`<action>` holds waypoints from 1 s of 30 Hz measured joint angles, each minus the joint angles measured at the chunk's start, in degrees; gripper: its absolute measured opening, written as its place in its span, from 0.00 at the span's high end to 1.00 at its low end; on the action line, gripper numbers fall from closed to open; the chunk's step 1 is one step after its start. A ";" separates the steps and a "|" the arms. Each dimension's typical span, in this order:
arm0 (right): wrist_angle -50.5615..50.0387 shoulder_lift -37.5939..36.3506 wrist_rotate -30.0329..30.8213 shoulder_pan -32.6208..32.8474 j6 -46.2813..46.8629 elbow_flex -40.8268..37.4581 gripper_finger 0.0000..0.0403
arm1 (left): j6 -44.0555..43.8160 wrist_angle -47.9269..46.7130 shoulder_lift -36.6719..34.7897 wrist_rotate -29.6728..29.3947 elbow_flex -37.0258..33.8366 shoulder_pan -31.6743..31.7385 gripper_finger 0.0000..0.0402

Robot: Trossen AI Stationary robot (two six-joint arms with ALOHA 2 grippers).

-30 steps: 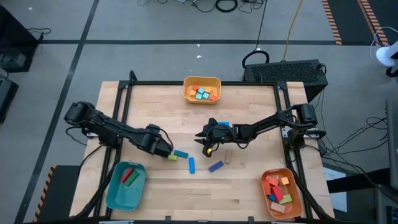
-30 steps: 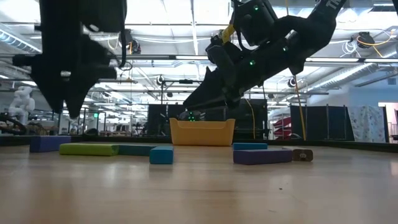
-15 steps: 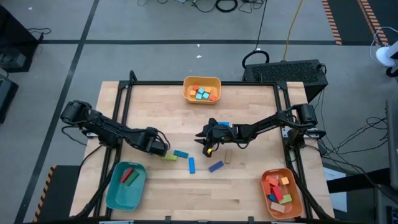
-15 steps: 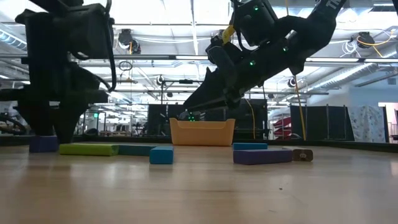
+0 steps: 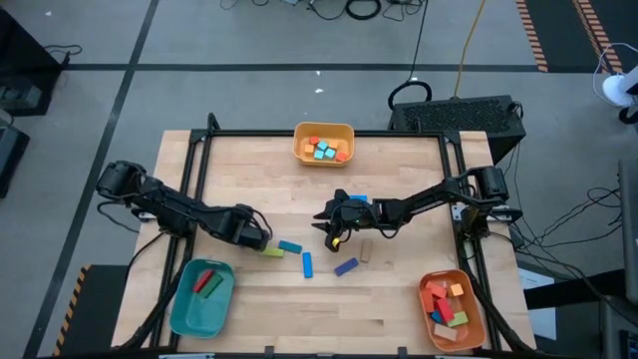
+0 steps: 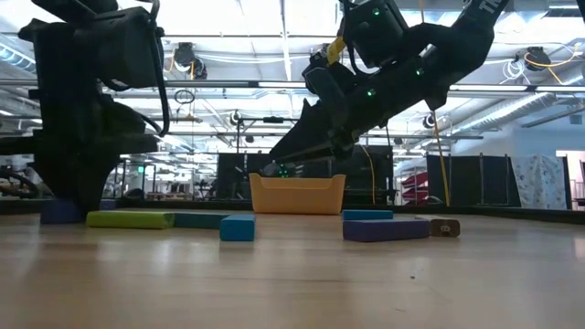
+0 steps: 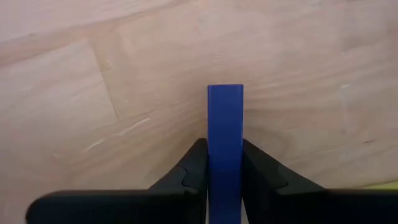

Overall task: Sort blocks by size
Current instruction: Put the left small violet rectangle block into the green bin

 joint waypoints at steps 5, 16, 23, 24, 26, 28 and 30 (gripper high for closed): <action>0.00 0.00 0.00 0.00 -0.19 0.00 0.76 | 1.81 -0.17 0.03 0.03 0.06 0.00 0.85; 0.00 0.00 0.00 0.01 -0.19 0.00 0.76 | 5.30 -13.78 -4.11 1.35 7.54 -0.28 0.85; -0.25 0.00 0.00 0.00 -0.19 0.00 0.76 | 3.78 -24.19 -6.46 4.64 17.01 -3.62 0.85; -0.33 0.00 0.00 0.00 -0.19 0.00 0.76 | 3.72 -25.82 -6.47 5.36 18.40 -4.49 0.85; -0.35 0.00 0.00 0.00 -0.41 0.00 0.76 | 2.78 -29.04 -6.46 6.81 20.99 -6.44 0.85; -0.31 0.00 0.00 0.00 -1.18 0.00 0.76 | 1.70 -30.88 -6.49 7.46 23.34 -8.43 0.85; -0.26 0.00 0.04 -0.04 -1.68 0.00 0.76 | 0.50 -32.34 -6.47 8.36 24.84 -10.56 0.85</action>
